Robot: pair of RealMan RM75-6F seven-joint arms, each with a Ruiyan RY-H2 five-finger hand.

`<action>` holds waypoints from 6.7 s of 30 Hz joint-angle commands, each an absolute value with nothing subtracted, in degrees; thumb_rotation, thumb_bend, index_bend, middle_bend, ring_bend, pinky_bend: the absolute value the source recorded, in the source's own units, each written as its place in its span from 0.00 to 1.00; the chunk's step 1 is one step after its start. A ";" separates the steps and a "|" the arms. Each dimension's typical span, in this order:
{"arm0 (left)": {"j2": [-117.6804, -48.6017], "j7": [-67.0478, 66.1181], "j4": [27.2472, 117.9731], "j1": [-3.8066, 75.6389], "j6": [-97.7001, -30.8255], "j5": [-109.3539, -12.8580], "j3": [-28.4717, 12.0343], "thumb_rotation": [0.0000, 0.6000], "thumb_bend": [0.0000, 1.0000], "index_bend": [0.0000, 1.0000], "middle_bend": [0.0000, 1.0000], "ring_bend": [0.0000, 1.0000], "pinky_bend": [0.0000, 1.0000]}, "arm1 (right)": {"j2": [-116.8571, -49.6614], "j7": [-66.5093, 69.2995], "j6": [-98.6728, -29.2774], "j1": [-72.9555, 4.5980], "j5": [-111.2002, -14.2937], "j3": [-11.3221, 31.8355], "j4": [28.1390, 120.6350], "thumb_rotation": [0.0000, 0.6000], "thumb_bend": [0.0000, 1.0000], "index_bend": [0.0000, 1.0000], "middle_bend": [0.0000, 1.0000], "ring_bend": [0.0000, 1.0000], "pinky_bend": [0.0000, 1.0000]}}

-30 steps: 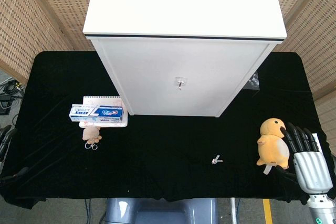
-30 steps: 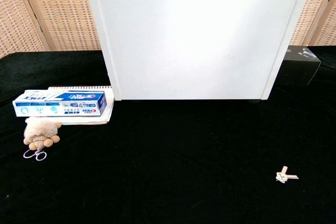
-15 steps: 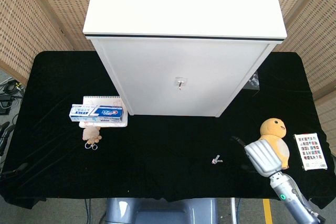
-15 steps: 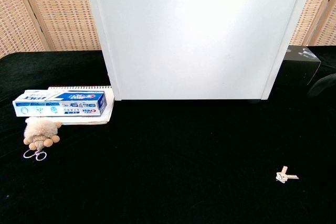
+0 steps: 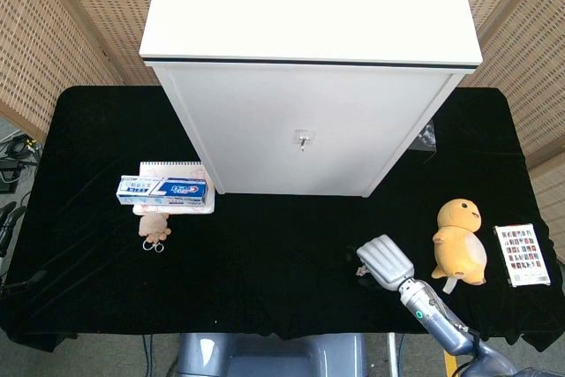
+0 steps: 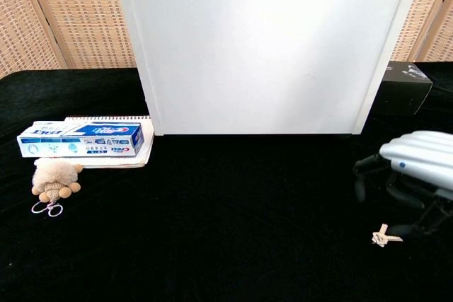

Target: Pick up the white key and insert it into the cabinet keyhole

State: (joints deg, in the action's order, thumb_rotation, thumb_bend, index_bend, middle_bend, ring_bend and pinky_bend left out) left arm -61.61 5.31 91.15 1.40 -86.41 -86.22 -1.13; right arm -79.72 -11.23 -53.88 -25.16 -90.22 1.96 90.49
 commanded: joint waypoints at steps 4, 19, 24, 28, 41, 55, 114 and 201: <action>-61.67 5.33 91.14 1.46 -86.25 -86.30 -1.01 1.00 0.00 0.00 0.00 0.00 0.00 | -82.33 -13.27 -52.86 -25.53 -88.40 0.94 88.12 1.00 0.40 0.49 0.88 0.85 1.00; -61.83 4.96 91.07 1.62 -85.99 -85.99 -1.09 1.00 0.00 0.00 0.00 0.00 0.00 | -87.53 -15.92 -51.81 -25.68 -85.21 -0.79 81.48 1.00 0.51 0.51 0.88 0.85 1.00; -61.91 4.85 91.03 1.71 -85.80 -85.91 -1.07 1.00 0.00 0.00 0.00 0.00 0.00 | -88.40 -15.82 -52.00 -25.74 -85.04 -1.25 79.65 1.00 0.52 0.52 0.88 0.85 1.00; -61.91 4.69 91.08 1.73 -85.79 -85.92 -1.06 1.00 0.00 0.00 0.00 0.00 0.00 | -88.93 -15.42 -52.26 -25.78 -85.11 -1.63 78.53 1.00 0.53 0.53 0.89 0.85 1.00; -61.92 4.61 91.15 1.82 -85.62 -85.76 -1.06 1.00 0.00 0.00 0.00 0.00 0.00 | -89.85 -14.51 -53.44 -25.97 -85.43 -2.03 76.21 1.00 0.57 0.56 0.89 0.85 1.00; -61.91 4.43 91.23 1.89 -85.52 -85.65 -1.06 1.00 0.00 0.00 0.00 0.00 0.00 | -90.43 -14.22 -53.83 -26.24 -85.35 -2.58 75.54 1.00 0.66 0.61 0.89 0.85 1.00; -61.38 5.63 91.35 2.12 -85.34 -85.90 -0.97 1.00 0.00 0.00 0.00 0.00 0.00 | -70.56 -30.58 -75.47 -45.48 -116.72 10.82 83.11 1.00 0.64 0.71 0.90 0.85 1.00; -61.44 5.67 91.19 2.89 -83.78 -84.16 -1.50 1.00 0.00 0.00 0.00 0.00 0.00 | -67.96 -37.72 -71.56 -50.58 -103.48 15.82 87.21 1.00 0.54 0.56 0.88 0.83 1.00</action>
